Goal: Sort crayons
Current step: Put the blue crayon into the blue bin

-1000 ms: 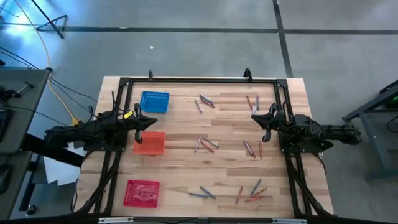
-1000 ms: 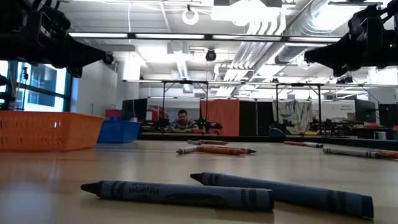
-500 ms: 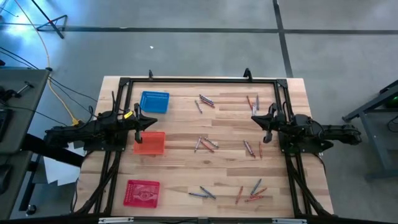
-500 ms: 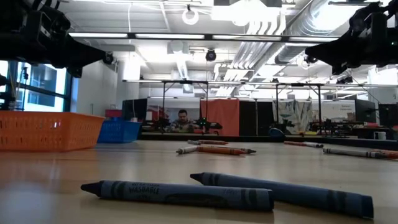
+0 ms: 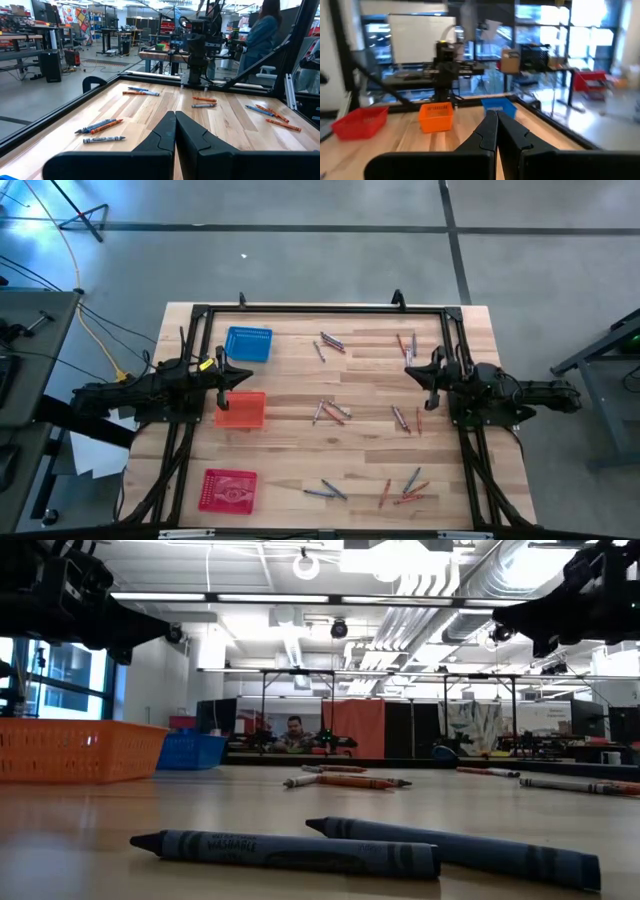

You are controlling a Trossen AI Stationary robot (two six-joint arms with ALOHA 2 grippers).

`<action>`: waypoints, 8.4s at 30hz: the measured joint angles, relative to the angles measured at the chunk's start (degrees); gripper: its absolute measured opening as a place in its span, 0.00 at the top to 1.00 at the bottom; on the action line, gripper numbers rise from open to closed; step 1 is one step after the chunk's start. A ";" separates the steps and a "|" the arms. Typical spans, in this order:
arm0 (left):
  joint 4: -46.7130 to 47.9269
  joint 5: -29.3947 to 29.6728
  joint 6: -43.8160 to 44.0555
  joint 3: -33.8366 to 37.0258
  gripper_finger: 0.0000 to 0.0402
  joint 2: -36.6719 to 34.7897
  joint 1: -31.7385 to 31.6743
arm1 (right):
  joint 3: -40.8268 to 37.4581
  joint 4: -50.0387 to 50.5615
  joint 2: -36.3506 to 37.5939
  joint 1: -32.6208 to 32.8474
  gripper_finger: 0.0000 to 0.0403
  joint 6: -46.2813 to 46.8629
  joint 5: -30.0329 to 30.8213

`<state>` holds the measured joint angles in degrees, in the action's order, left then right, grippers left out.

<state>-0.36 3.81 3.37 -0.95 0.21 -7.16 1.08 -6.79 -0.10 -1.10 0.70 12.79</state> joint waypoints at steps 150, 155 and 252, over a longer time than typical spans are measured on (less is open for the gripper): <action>0.00 0.00 -0.01 0.00 1.00 -0.02 0.01 | 51.41 50.06 -96.41 -51.54 0.86 32.97 -8.82; -0.01 0.00 0.00 0.01 1.00 -0.02 0.00 | 51.82 50.27 -98.05 -50.78 0.86 33.57 -8.33; 0.00 -0.19 -0.01 0.01 1.00 0.00 0.02 | 133.88 13.83 -149.98 -18.75 0.80 26.29 -26.31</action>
<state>-0.36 3.62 3.36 -0.94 0.20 -7.14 134.96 7.03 -150.08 -19.86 26.99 -13.52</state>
